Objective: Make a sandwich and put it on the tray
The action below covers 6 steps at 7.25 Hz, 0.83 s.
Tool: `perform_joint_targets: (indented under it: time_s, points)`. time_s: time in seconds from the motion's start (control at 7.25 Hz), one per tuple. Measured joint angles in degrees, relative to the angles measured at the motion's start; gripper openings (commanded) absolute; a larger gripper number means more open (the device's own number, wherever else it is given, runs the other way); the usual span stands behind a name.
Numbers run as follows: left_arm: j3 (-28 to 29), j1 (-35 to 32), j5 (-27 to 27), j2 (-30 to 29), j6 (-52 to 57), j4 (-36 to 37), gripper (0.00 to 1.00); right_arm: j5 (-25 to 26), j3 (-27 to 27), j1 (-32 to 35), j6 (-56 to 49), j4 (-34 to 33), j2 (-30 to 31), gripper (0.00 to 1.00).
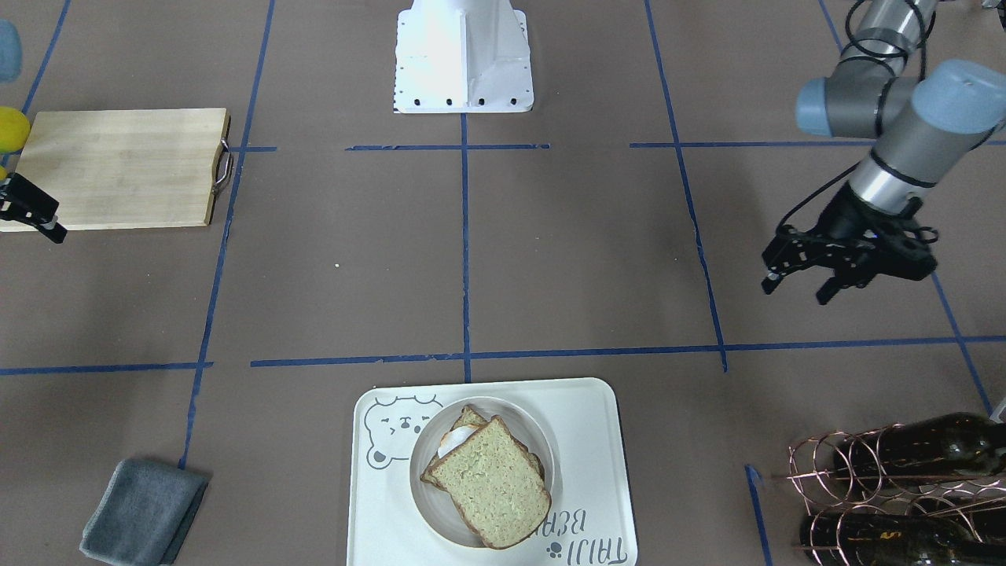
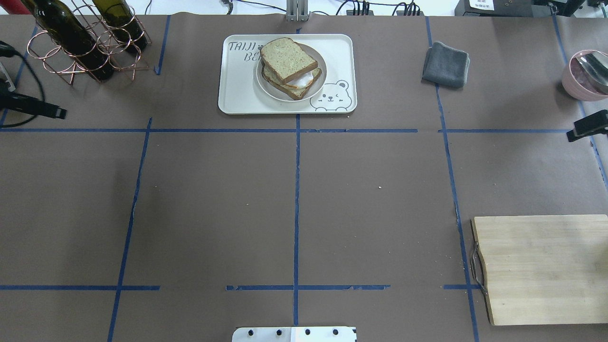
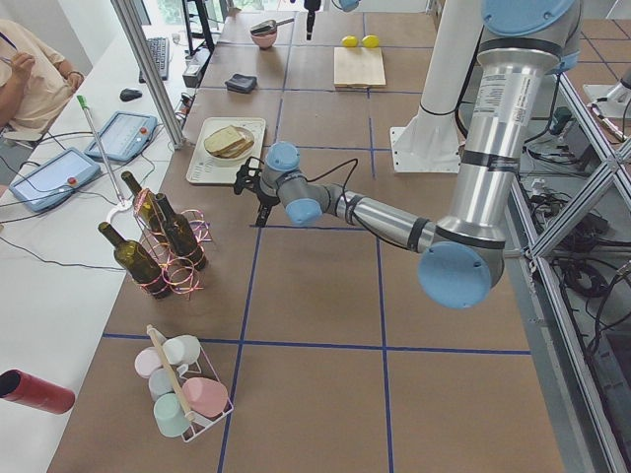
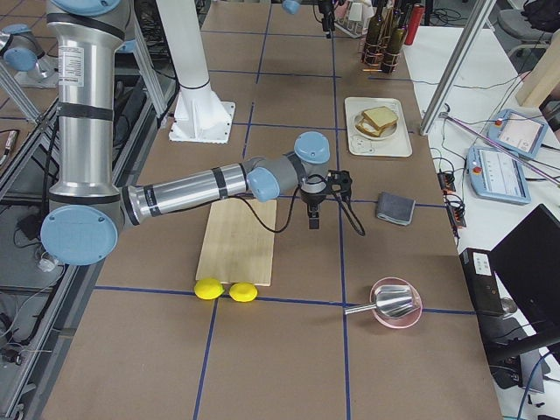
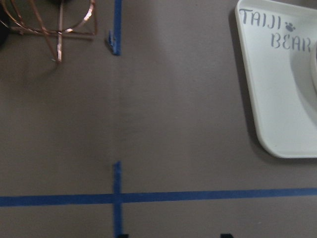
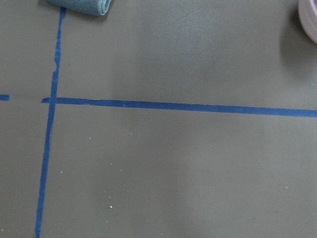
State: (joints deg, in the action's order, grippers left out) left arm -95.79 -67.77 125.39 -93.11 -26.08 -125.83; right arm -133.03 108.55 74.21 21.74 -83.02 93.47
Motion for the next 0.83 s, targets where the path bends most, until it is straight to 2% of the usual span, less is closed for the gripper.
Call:
perform_joint_targets:
  time_s: [0.14,0.41,0.55,0.69,0.83]
  points:
    - [-0.05,-6.76,2.73,1.49,12.83,6.43,1.00,-0.56,-0.07,4.72,-10.82,-8.13,-0.72,1.00]
    - [-0.38,-19.10,5.22,1.22,35.78,27.34,1.00,-0.89,-0.29,11.39,-23.13,-20.10,-2.00,1.00]
    - [-1.35,-22.77,5.53,0.79,42.05,36.83,1.00,-1.15,-0.42,13.12,-25.14,-22.36,-2.00,1.00]
    - [-2.62,-24.50,6.00,1.05,44.24,42.86,1.00,-2.20,-0.88,14.59,-25.93,-23.21,-1.64,1.00]
    - [-3.75,-25.06,6.76,1.86,44.25,45.79,1.00,-3.50,-1.38,15.82,-26.28,-23.35,-1.06,1.00]
